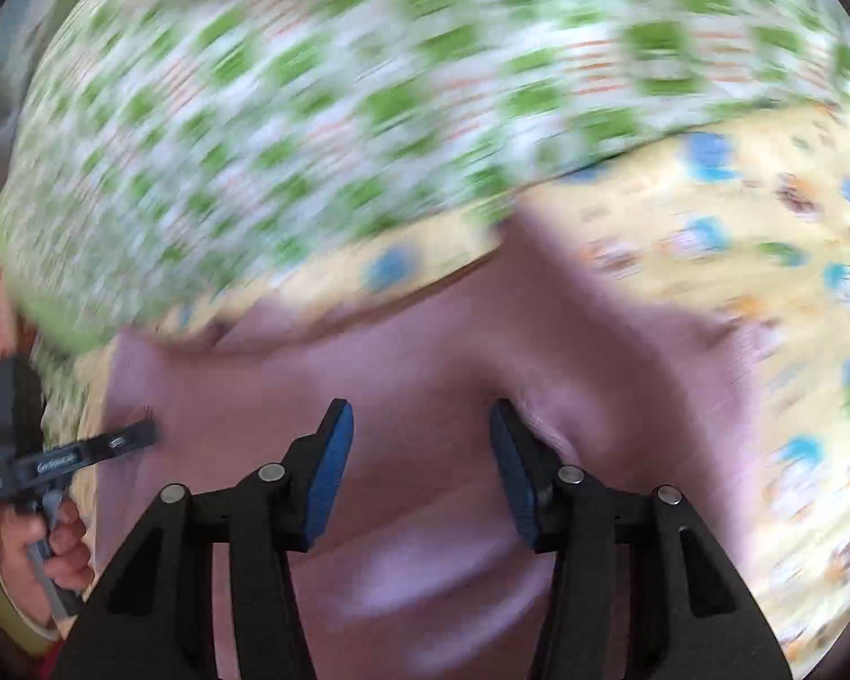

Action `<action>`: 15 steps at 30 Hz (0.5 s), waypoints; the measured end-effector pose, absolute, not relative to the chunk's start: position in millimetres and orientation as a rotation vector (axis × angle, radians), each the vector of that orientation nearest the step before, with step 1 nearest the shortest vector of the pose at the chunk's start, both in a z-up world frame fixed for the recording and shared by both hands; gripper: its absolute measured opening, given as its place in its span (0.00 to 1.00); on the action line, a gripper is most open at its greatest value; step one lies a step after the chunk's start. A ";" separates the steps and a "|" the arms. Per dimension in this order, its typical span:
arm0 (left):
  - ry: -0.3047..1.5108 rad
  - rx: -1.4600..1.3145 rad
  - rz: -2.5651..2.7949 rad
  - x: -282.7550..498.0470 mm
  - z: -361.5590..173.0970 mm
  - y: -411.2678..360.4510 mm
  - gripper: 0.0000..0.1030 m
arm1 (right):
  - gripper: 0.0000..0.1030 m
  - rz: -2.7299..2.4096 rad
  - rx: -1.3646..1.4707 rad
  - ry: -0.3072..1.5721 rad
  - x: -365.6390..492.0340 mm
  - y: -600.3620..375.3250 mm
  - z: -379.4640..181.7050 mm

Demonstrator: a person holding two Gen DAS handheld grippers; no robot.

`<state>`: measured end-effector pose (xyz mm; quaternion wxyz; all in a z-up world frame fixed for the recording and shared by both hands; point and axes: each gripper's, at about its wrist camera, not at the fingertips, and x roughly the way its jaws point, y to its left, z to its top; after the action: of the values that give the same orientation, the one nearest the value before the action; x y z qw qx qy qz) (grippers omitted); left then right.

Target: Fold small clothes

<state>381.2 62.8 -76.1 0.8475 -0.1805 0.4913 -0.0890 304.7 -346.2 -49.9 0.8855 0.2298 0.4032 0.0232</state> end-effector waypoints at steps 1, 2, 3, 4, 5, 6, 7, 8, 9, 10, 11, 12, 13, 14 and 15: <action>1.030 -0.386 -0.143 382.2 -79.2 75.2 0.09 | 0.43 0.039 0.473 0.837 304.4 -352.9 -52.3; 1.025 -0.404 -0.133 382.0 -81.6 83.1 0.09 | 0.28 0.024 0.449 0.844 303.4 -356.4 -53.5; 1.027 -0.417 -0.132 381.7 -83.8 87.9 0.06 | 0.18 0.010 0.436 0.842 300.5 -359.3 -53.5; 1.034 -0.431 -0.136 380.4 -87.0 91.9 0.06 | 0.16 -0.009 0.430 0.831 295.2 -361.9 -53.5; 1.035 -0.423 -0.136 379.3 -87.4 92.7 0.06 | 0.16 -0.029 0.424 0.825 290.8 -363.7 -53.0; 1.034 -0.410 -0.133 377.7 -86.3 92.5 0.06 | 0.16 -0.049 0.414 0.821 286.5 -364.8 -52.1; 1.034 -0.401 -0.126 376.1 -85.3 93.4 0.06 | 0.18 -0.093 0.395 0.825 281.0 -364.1 -49.6; 1.035 -0.402 -0.118 374.8 -84.7 94.1 0.06 | 0.19 -0.107 0.400 0.827 276.5 -366.0 -47.7; 1.035 -0.411 -0.115 372.0 -83.4 100.8 0.05 | 0.20 -0.106 0.420 0.825 270.3 -367.1 -44.5; 1.034 -0.422 -0.109 369.4 -81.8 104.2 0.05 | 0.21 -0.110 0.434 0.824 263.5 -367.3 -40.2; 1.034 -0.426 -0.100 366.8 -78.8 105.8 0.05 | 0.24 -0.107 0.444 0.820 257.1 -366.5 -36.1; 1.034 -0.426 -0.095 363.2 -74.7 107.3 0.05 | 0.28 -0.093 0.455 0.814 251.5 -366.0 -32.7; 1.029 -0.423 -0.086 357.2 -66.9 106.9 0.10 | 0.29 -0.076 0.461 0.807 244.9 -362.2 -26.3; 1.017 -0.419 -0.086 350.5 -59.9 104.8 0.13 | 0.31 -0.051 0.463 0.799 236.7 -356.1 -20.3; 1.002 -0.413 -0.096 341.7 -50.0 100.9 0.22 | 0.36 -0.025 0.465 0.796 229.7 -350.3 -15.5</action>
<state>341.7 100.9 -50.0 0.8557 -0.1963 0.4766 -0.0454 229.7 -350.3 -15.5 0.8955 0.2245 0.3840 -0.0121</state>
